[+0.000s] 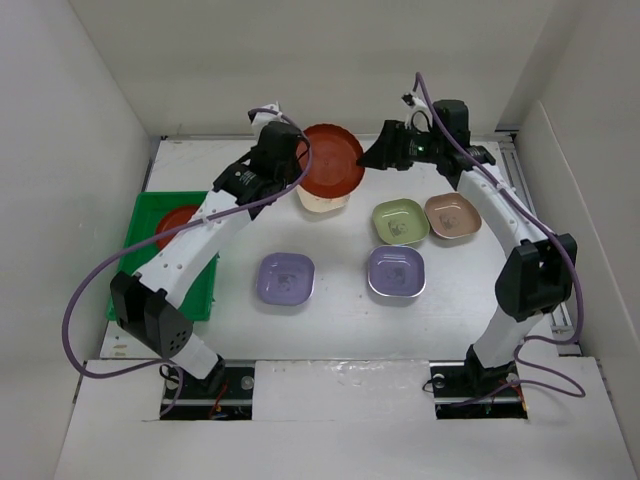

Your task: Place the plates into the plastic bin on the countertop

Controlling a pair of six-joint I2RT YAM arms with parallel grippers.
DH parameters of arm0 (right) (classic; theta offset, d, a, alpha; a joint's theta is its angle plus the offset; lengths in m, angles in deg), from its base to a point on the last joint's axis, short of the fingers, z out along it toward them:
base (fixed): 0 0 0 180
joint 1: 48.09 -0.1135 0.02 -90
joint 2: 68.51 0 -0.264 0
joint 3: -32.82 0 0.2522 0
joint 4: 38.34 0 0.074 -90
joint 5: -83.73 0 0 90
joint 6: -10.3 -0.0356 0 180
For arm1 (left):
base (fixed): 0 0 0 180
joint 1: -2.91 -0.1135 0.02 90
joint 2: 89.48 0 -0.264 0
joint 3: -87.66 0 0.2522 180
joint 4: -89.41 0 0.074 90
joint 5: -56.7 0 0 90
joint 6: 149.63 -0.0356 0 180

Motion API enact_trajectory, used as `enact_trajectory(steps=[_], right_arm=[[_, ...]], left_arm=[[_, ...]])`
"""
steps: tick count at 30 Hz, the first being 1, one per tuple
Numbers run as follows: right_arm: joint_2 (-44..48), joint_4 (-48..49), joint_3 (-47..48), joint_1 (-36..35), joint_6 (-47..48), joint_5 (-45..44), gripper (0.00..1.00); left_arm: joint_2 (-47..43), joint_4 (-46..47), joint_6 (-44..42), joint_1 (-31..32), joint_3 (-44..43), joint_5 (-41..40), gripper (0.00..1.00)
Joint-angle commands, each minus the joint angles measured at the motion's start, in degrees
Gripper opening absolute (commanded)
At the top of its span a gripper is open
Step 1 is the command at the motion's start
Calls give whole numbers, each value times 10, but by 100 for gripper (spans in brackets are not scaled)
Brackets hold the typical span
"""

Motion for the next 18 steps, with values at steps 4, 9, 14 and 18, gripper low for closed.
enact_trajectory(steps=[4, 9, 14, 18], right_arm=[[2, 11, 0, -5, 10, -59, 100], [70, -4, -57, -11, 16, -176, 100], [139, 16, -143, -51, 16, -200, 100], [180, 21, -195, -84, 23, -212, 100]], left_arm=[[-17, -32, 25, -14, -36, -65, 0], [-10, -79, 74, -113, -21, -55, 0], [-60, -18, 112, -304, 112, 44, 0], [-89, 19, 125, -414, 218, 90, 0]])
